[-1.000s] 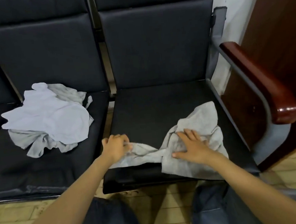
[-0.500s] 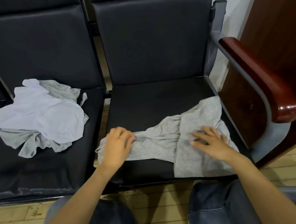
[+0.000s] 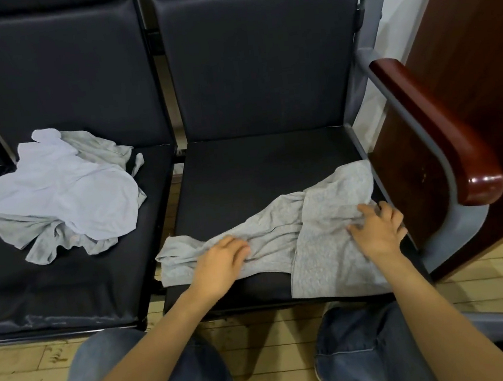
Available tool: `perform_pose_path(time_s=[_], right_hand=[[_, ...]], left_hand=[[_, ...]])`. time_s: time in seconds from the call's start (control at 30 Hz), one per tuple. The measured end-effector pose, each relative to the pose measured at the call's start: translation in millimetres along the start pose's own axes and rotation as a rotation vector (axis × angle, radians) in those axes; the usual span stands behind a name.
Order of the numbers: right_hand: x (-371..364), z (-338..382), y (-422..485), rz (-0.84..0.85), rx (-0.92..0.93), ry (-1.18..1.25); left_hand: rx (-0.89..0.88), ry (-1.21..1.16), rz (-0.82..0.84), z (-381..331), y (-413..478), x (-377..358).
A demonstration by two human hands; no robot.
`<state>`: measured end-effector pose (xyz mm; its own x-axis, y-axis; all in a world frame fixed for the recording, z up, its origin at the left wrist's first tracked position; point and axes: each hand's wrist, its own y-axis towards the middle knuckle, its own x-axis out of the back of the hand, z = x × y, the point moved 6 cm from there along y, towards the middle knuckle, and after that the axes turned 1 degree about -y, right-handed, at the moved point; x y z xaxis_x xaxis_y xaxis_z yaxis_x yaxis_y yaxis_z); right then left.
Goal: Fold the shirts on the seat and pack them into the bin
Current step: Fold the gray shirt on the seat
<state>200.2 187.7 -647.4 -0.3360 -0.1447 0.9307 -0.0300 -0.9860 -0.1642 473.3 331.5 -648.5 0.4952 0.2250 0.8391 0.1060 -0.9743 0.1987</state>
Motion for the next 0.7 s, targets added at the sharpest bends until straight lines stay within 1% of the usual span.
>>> perform_pose_path(time_s=[0.07, 0.1, 0.13, 0.17, 0.2, 0.23, 0.27, 0.3, 0.33, 0.43, 0.47, 0.5, 0.57, 0.6, 0.63, 0.7], right_hand=[[6, 12, -5, -0.107, 0.131, 0.000], [6, 22, -10, -0.132, 0.240, 0.019], [2, 32, -15, -0.107, 0.358, 0.032], [-6, 40, -20, -0.027, 0.454, 0.024], [-17, 46, -24, 0.088, 0.508, -0.019], [-28, 48, -26, 0.204, 0.523, -0.094], [-36, 47, -26, 0.289, 0.513, -0.170], [-41, 45, -24, 0.337, 0.494, -0.214], [-43, 44, -22, 0.359, 0.477, -0.223], [-44, 44, -20, 0.380, 0.471, -0.223], [-43, 45, -21, 0.355, 0.493, -0.217], [-41, 47, -23, 0.307, 0.534, -0.197], [-35, 56, -32, 0.194, 0.673, -0.081], [-32, 62, -39, 0.177, 0.749, -0.013], [-32, 66, -45, 0.196, 0.822, 0.037], [-40, 70, -56, 0.281, 0.926, 0.043]], left_hand=[[0.019, 0.126, -0.117, 18, 2, 12], [0.078, 0.183, -0.084, 29, 4, 14], [0.167, 0.213, 0.007, 38, 6, 13], [0.269, 0.226, 0.112, 49, 8, 12], [0.370, 0.238, 0.216, 59, 9, 12], [0.453, 0.244, 0.312, 69, 9, 13], [0.514, 0.237, 0.372, 77, 9, 14], [0.555, 0.215, 0.384, 84, 8, 17], [0.588, 0.184, 0.343, 91, 7, 22], [0.572, 0.121, -0.008, 105, 8, 43], [0.576, 0.136, -0.062, 108, 7, 47], [0.589, 0.161, -0.055, 110, 6, 48], [0.588, 0.203, 0.003, 112, 7, 48], [0.565, 0.206, -0.003, 111, 9, 50], [0.523, 0.189, -0.049, 107, 11, 56], [0.425, 0.102, -0.196, 99, 18, 71]])
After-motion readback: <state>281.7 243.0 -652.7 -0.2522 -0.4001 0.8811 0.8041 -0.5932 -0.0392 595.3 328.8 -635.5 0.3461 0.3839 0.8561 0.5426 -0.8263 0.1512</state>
